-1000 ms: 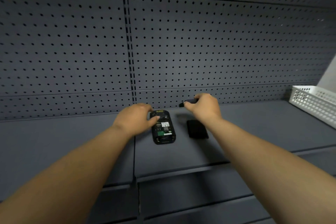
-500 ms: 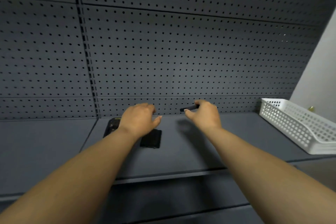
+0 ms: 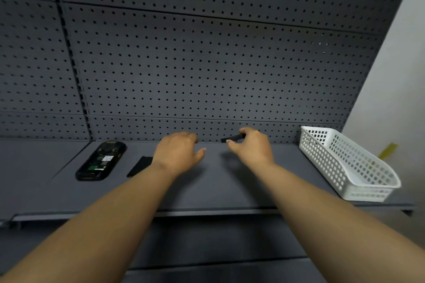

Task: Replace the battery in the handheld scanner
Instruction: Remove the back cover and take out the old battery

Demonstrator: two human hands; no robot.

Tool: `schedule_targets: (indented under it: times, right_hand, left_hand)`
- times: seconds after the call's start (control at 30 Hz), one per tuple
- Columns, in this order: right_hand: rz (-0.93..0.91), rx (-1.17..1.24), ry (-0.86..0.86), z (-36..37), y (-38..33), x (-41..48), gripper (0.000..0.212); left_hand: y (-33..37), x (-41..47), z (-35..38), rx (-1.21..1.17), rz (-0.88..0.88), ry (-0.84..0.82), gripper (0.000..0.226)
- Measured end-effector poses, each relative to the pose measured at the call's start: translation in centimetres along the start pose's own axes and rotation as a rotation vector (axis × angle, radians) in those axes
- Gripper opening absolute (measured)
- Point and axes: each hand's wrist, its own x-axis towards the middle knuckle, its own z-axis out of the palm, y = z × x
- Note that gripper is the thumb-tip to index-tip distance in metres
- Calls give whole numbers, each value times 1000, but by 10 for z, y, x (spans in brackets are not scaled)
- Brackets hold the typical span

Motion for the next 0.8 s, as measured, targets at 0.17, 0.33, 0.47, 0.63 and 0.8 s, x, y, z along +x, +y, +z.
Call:
schedule_targets:
  times: [0.17, 0.33, 0.47, 0.63, 0.8]
  right_hand:
    - [-9, -13, 10, -11, 7, -2, 45]
    - [12, -10, 42, -28, 15, -1, 53]
    - [26, 0, 107, -48, 28, -3, 50]
    - [78, -1, 169, -85, 61, 0, 57]
    - [127, -12, 235, -130, 107, 3, 43]
  left_hand:
    - [14, 5, 1, -3, 31, 8, 45]
    - [25, 12, -3, 5, 83, 13, 44]
    - [37, 15, -4, 1, 118, 8, 44]
    - [65, 19, -3, -1, 142, 9, 44]
    - [112, 29, 3, -18, 161, 6, 44]
